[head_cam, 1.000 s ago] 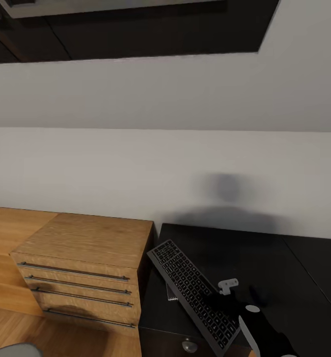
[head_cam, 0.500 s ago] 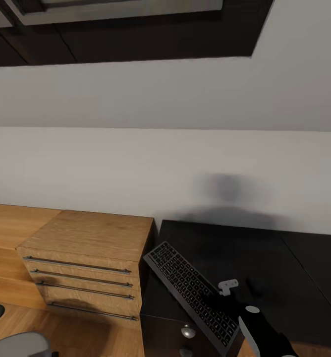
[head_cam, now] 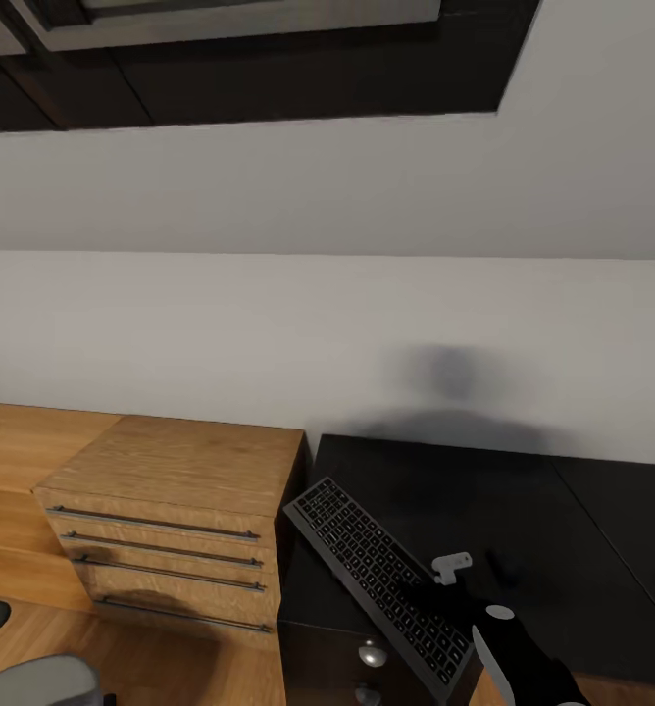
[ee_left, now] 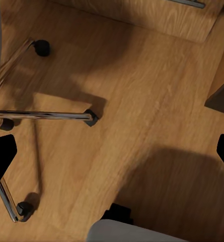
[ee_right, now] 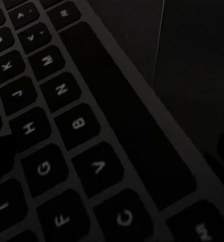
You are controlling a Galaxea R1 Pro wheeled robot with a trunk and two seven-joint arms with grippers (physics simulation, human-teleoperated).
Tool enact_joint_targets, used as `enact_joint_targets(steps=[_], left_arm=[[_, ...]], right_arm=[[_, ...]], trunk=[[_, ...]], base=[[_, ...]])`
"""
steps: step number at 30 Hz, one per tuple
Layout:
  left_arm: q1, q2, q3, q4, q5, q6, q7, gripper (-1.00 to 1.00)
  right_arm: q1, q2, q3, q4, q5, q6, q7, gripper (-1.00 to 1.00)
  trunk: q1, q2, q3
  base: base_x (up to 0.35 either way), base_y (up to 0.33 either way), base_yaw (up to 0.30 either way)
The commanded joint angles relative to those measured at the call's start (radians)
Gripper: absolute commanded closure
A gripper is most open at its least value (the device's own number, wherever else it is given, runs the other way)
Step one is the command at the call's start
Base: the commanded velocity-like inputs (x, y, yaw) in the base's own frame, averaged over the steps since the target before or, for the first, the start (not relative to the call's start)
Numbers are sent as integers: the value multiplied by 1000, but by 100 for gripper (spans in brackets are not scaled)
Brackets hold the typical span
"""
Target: In the bedroom, organize the workspace by keeping the computer under the desk, ensuring the monitor is on the desk, placing the keyboard on the desk next to the monitor, placing the mouse on the desk next to the keyboard, moving the folder from the swivel chair onto the desk next to the mouse, stacking the notebook on top of the folder with the pen on top of the notebook, and positioning the swivel chair next to the desk.
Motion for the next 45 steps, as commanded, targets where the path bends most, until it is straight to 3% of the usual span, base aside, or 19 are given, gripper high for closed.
enact_joint_targets(steps=[1, 28, 45], left_arm=[[-1, 0, -8, 0, 9, -3, 4, -100], [-1, 0, -8, 0, 10, -3, 4, -100], [-1, 0, -8, 0, 10, -3, 4, -100]], right_arm=[[0, 0, 0, 3, 13, 5, 5, -100], [0, 0, 0, 3, 13, 3, 5, -100], [0, 1, 2, 3, 15, 1, 5, -100]], trunk=[[0, -1, -1], [0, -1, -1], [-65, 118, 52]], base=[[-105, 0, 0], [-30, 0, 0], [0, 0, 0]])
